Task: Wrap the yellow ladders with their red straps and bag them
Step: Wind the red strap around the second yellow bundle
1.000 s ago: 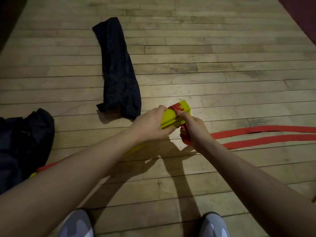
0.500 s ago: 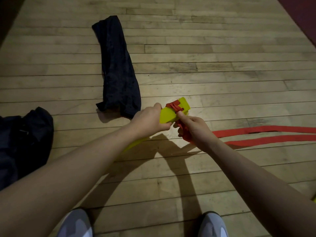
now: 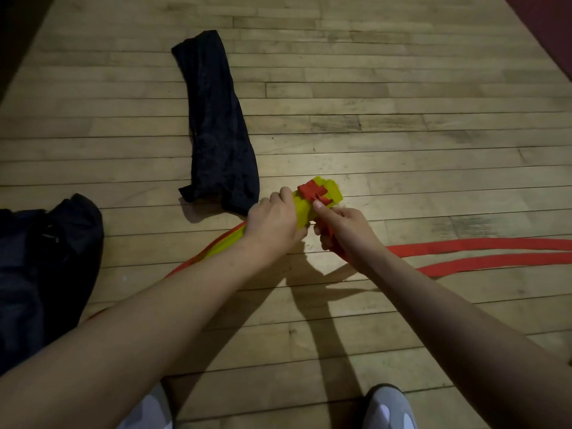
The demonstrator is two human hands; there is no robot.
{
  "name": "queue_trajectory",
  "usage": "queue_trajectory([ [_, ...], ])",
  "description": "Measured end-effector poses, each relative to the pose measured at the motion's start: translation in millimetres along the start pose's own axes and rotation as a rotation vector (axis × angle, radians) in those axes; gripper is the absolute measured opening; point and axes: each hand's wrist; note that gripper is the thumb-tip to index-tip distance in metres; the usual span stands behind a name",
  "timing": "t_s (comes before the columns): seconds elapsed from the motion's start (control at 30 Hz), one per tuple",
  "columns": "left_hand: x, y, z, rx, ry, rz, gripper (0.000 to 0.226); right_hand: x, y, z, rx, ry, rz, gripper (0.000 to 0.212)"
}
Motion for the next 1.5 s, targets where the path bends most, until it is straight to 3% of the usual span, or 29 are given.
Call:
queue_trajectory([
  [0.17, -4.7, 22.5, -6.2, 0.190, -0.019, -0.114, 0.061, -0.5, -6.5, -3.8, 0.007, 0.013, 0.136, 0.028],
  [0.3, -12.8, 32.5, -9.6, 0.069, 0.114, -0.338, 0.056, 8.1, -5.5, -6.2, 0.006, 0.076, 0.174, 0.022],
  [0.53, -12.3, 23.4, -18.9, -0.034, 0.028, -0.126, 0.056, 15.3, -7.2, -18.2, 0.029, 0.103, -0.008, 0.019],
  [0.67, -7.1, 12.2, -26.6, -0.056, 0.029, -0.035, 0.056, 23.3, -0.4, -22.2, -0.010, 0.003, -0.044, 0.031],
  [0.9, -4.7, 21.1, -45.6, 0.106, 0.027, -0.171, 0.057, 21.5, -2.0, -29.2, 0.057, -0.096, -0.050, 0.040],
  [1.13, -7.4, 25.3, -51.6, 0.097, -0.055, -0.202, 0.049, 32.2, -4.1, -25.4, 0.033, -0.166, -0.014, 0.031],
  [1.27, -16.8, 42.2, -42.5, 0.065, 0.133, -0.527, 0.046, 24.8, -6.1, -30.8, 0.019, -0.169, -0.089, 0.031],
  [1.5, -4.6, 42.5, -31.4, 0.101, 0.320, -0.604, 0.054, 23.4, -4.4, -32.6, -0.039, -0.161, -0.092, 0.034],
])
Point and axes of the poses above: each hand's wrist, its own z-axis towards the middle knuckle, its own x-axis out of the palm, y = z × x, and after that the axes turned 9 degrees about z, right-handed
